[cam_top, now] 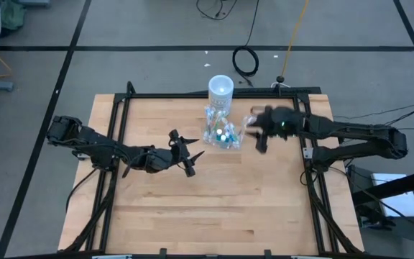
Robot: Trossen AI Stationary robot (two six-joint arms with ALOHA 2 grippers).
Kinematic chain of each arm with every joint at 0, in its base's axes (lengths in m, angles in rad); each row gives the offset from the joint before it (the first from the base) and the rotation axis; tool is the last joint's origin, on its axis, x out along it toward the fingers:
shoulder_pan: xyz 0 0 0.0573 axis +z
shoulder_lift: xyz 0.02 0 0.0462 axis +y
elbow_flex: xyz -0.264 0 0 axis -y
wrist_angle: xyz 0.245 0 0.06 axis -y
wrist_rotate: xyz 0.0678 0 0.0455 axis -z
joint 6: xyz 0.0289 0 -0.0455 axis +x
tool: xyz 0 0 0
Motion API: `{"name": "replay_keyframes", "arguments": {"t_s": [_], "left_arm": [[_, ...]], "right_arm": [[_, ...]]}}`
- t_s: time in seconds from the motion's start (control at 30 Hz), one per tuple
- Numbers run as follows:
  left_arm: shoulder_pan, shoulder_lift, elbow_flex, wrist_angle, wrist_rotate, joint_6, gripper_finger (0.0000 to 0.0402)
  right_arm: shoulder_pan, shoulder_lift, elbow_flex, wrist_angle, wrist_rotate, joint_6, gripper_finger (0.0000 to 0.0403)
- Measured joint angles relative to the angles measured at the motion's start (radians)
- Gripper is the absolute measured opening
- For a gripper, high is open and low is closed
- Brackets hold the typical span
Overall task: Pick & Place toothbrushing station
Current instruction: Adjust the toothbrushes in the transparent organizer
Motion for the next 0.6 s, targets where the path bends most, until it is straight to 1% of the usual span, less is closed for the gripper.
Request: {"name": "replay_keyframes", "arguments": {"t_s": [0.07,0.1,0.2,0.23,0.3,0.4,0.47,0.53,0.6], "left_arm": [[0.000,0.000,0.000,-0.001,0.001,0.001,0.0239],[0.000,0.000,0.000,-0.001,0.001,0.001,0.0239],[0.000,0.000,0.000,-0.001,0.001,0.001,0.0239],[0.000,0.000,0.000,-0.001,0.001,0.002,0.0239],[0.000,0.000,0.000,0.002,0.001,0.002,0.0239],[0.001,0.000,0.000,0.012,0.001,0.003,0.0239],[0.001,0.000,0.000,0.030,0.001,0.005,0.0239],[0.001,0.000,0.000,0.041,0.001,0.006,0.0239],[0.001,0.000,0.000,0.041,0.001,0.006,0.0239]], "right_arm": [[0.049,0.011,-0.049,0.032,0.001,-0.012,0.0134],[0.070,0.017,-0.076,0.060,0.025,-0.021,0.0136],[0.110,0.024,-0.182,0.207,0.177,-0.027,0.0143],[0.114,0.030,-0.223,0.289,0.217,-0.038,0.0145],[0.115,0.046,-0.315,0.488,0.254,-0.064,0.0148],[0.097,0.082,-0.434,0.824,0.260,-0.101,0.0147],[0.081,0.104,-0.490,0.986,0.278,-0.123,0.0145],[0.066,0.119,-0.525,1.058,0.345,-0.129,0.0142],[0.047,0.119,-0.540,1.054,0.414,-0.131,0.0139]]}}
